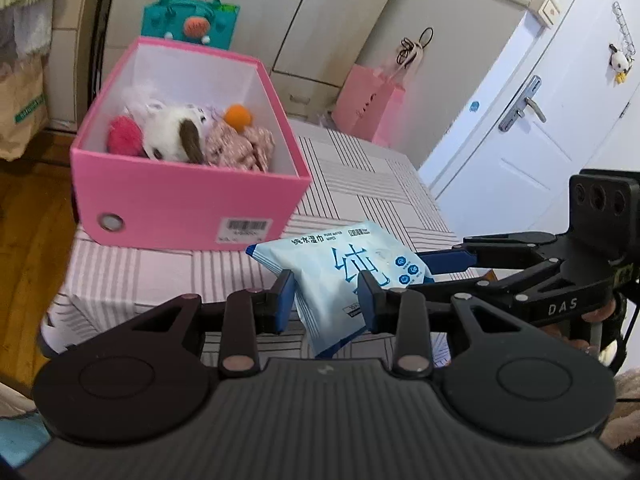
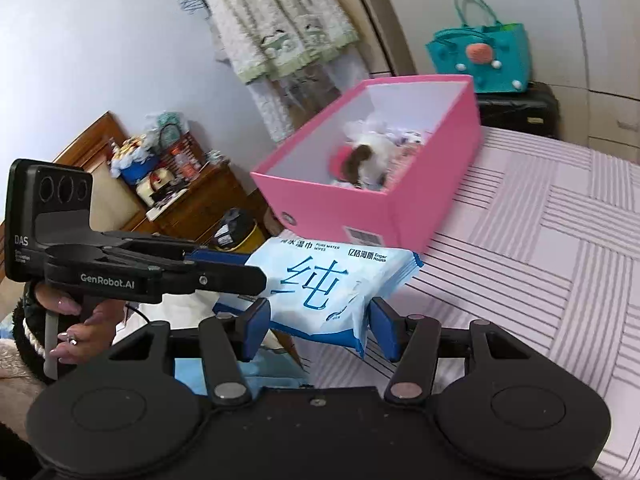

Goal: Organize soft objects
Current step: 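Lift the wet-wipes pack with the left gripper and carry it over the box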

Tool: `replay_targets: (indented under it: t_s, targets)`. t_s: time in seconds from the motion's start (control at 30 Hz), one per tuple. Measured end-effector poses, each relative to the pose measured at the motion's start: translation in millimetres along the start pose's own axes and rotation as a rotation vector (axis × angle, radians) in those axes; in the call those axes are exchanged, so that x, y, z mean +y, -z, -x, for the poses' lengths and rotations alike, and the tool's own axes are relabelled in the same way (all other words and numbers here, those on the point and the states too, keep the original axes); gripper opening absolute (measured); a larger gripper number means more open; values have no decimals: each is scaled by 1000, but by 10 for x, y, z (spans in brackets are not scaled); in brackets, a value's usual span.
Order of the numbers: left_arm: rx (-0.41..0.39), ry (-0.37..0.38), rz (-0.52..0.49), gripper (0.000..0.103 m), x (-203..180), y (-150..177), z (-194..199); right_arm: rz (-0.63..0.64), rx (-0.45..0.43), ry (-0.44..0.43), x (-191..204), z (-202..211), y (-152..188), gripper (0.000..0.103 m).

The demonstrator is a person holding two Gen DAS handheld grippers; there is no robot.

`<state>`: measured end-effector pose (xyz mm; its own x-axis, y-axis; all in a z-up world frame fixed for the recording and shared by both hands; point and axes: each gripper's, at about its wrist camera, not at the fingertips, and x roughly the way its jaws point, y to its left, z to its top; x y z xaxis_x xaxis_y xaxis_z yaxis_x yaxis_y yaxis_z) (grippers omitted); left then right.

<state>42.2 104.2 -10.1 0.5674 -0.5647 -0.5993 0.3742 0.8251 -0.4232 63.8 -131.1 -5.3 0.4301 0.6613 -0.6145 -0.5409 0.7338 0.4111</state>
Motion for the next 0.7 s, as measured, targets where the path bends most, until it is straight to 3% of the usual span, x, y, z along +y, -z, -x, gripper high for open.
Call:
replay_targets:
  t_s: [0.17, 0.33, 0.53, 0.7]
  targets:
    - [-16, -25, -10, 33, 25, -86, 121, 26, -1, -20, 105, -45, -159, 61]
    - [-78, -40, -39, 33, 44, -268, 238, 53, -61, -37, 171, -48, -370, 61]
    - [-133, -57, -39, 33, 159, -552, 159, 137, -132, 11, 217, -132, -663, 61]
    - [-187, -87, -33, 33, 317, -798, 44, 168, -181, -10, 125, -279, -946, 61]
